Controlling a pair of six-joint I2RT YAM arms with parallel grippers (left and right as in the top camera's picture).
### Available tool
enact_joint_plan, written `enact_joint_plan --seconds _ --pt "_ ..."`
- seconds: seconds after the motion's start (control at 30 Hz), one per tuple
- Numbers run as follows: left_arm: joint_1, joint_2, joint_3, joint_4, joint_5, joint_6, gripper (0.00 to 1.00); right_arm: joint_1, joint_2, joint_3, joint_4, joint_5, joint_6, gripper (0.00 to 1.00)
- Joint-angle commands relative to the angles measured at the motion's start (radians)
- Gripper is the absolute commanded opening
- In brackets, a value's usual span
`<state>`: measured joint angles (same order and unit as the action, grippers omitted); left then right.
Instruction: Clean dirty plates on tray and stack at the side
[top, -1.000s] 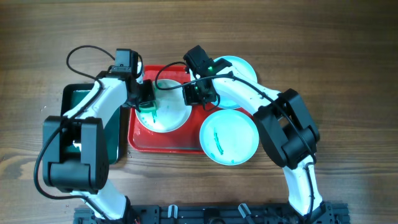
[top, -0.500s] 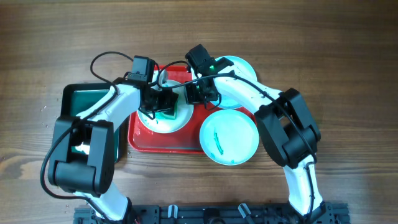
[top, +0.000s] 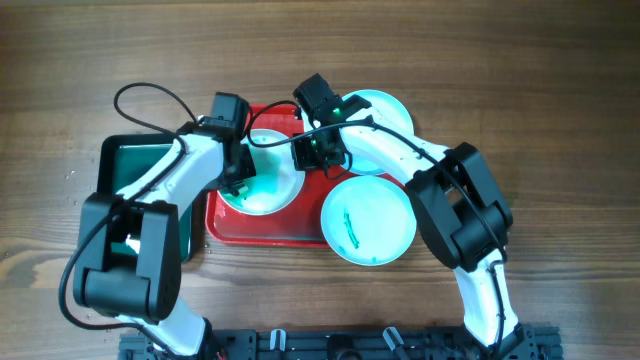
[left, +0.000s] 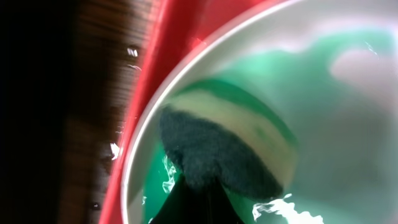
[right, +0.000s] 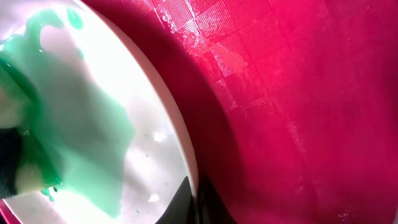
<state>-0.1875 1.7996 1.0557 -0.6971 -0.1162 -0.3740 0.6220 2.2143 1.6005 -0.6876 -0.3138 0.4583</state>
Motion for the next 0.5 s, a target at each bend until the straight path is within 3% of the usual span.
enact_joint_plan --seconds 0.0,0.17,0.47 --pt "0.015 0.026 -0.055 -0.043 0.409 0.25 0.04 -0.011 0.034 -0.004 -0.021 0.024 -0.013 0.04" --pt "0.015 0.028 -0.063 0.034 0.506 0.255 0.04 -0.011 0.034 -0.004 -0.021 0.023 -0.011 0.04" --pt "-0.021 0.03 -0.087 0.275 0.473 0.153 0.04 -0.011 0.034 -0.004 -0.017 0.023 -0.01 0.04"
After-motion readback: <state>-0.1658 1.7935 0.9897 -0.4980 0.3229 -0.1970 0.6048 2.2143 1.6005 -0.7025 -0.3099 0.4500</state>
